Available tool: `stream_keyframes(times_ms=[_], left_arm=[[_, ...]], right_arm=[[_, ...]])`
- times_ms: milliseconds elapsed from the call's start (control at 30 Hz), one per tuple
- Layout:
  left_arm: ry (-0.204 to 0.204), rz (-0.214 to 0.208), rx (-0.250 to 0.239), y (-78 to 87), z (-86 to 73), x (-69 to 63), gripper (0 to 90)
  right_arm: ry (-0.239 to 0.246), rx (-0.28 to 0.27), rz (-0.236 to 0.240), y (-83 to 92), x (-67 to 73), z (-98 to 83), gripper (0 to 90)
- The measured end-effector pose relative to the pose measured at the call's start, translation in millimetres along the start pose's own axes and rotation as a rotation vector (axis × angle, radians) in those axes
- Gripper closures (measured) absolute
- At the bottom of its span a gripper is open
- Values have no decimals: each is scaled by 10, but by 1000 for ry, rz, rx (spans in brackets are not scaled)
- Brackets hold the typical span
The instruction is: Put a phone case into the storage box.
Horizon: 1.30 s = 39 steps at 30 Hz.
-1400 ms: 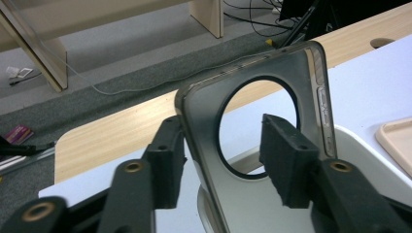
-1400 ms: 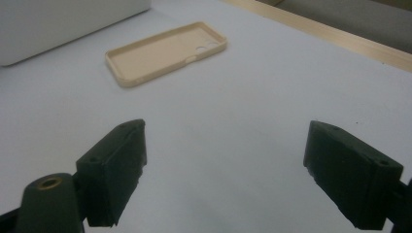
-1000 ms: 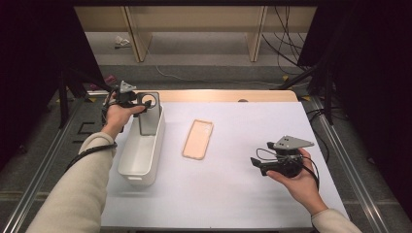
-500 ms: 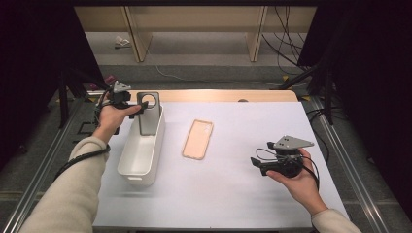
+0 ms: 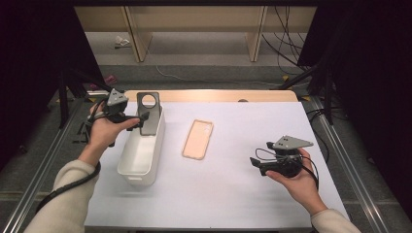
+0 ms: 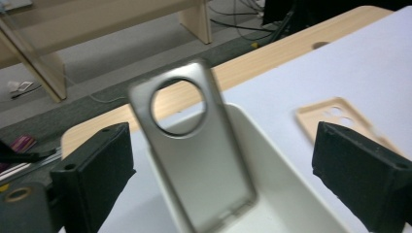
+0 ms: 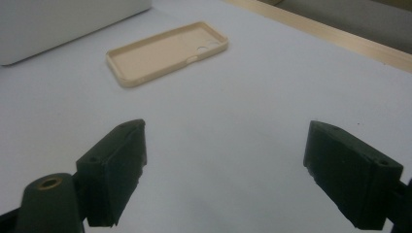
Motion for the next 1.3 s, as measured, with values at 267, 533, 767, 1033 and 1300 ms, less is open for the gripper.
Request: stream_keyframes(times_ms=[267, 533, 767, 1033, 1300], left_arm=[[25, -79, -43, 159, -160, -395, 103], [20, -113, -73, 298, -217, -667, 103], [0, -139, -74, 367, -250, -816, 106], [-23, -147, -56, 321, -298, -894, 113], [-33, -151, -59, 314, -280, -950, 116]], right_arm=[[-3, -2, -1, 3, 3, 8, 164], [-5, -12, 2, 5, 3, 38, 164], [-9, -18, 5, -10, -4, 57, 164], [-18, -18, 8, -9, -9, 45, 164], [-23, -30, -1, 13, -25, 67, 163]])
Point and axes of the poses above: each handheld gripper's, and its own axes: y roughly backward along the jaws, z roughly out of its top, x roughly to its left, the point moved 10 cm from there along -y, roughly forward along the jaws, and after that the axes turned 6 degrees about y, right-handed, at the moved point
